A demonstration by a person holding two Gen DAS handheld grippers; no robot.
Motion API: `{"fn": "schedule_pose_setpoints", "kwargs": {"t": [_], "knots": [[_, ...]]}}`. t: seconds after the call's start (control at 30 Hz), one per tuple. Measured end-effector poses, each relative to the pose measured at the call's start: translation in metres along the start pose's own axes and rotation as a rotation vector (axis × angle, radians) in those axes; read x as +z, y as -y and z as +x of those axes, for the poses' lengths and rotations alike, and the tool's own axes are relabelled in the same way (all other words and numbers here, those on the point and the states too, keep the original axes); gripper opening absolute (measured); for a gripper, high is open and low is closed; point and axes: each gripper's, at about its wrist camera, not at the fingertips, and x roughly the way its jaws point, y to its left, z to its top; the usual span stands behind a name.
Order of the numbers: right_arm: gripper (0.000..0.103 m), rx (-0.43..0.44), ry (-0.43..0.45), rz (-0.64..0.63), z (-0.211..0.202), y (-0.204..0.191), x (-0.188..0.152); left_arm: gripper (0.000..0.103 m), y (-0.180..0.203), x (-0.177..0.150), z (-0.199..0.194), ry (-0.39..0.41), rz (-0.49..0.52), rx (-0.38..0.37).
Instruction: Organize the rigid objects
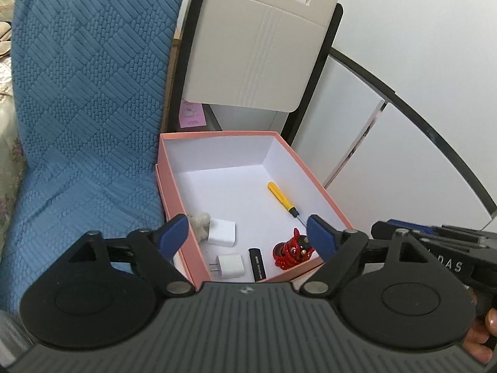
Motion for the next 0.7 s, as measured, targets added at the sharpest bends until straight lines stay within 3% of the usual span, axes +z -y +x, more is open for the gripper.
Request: {"fn": "schedule_pose_setpoints", "kwargs": {"t": [0.17, 0.27, 0.47, 0.53, 0.6, 0.7], "knots": [[0.024, -0.009, 0.011, 0.002, -0.015, -0.011, -0.013, 0.098, -0.004, -0.011, -0.019, 0.010, 0.004, 0.007], [0.032, -0.024, 0.020, 0.003, -0.023, -0.017, -0.019, 0.101, -0.007, -0.016, -0.029, 0.013, 0.001, 0.018], [0.035, -0.035, 0.023, 0.000, -0.032, -0.022, -0.029, 0.102, -0.013, -0.023, -0.046, 0.021, -0.003, 0.041], [0.054, -0.032, 0.023, 0.006, -0.034, -0.023, -0.032, 0.102, -0.013, -0.024, -0.050, 0.027, -0.005, 0.047], [0.091, -0.041, 0.036, -0.004, -0.037, -0.025, -0.035, 0.102, -0.014, -0.025, -0.053, 0.029, -0.010, 0.050], [0.096, -0.043, 0.045, -0.006, -0.040, -0.026, -0.038, 0.103, -0.015, -0.026, -0.056, 0.032, -0.015, 0.050]]}}
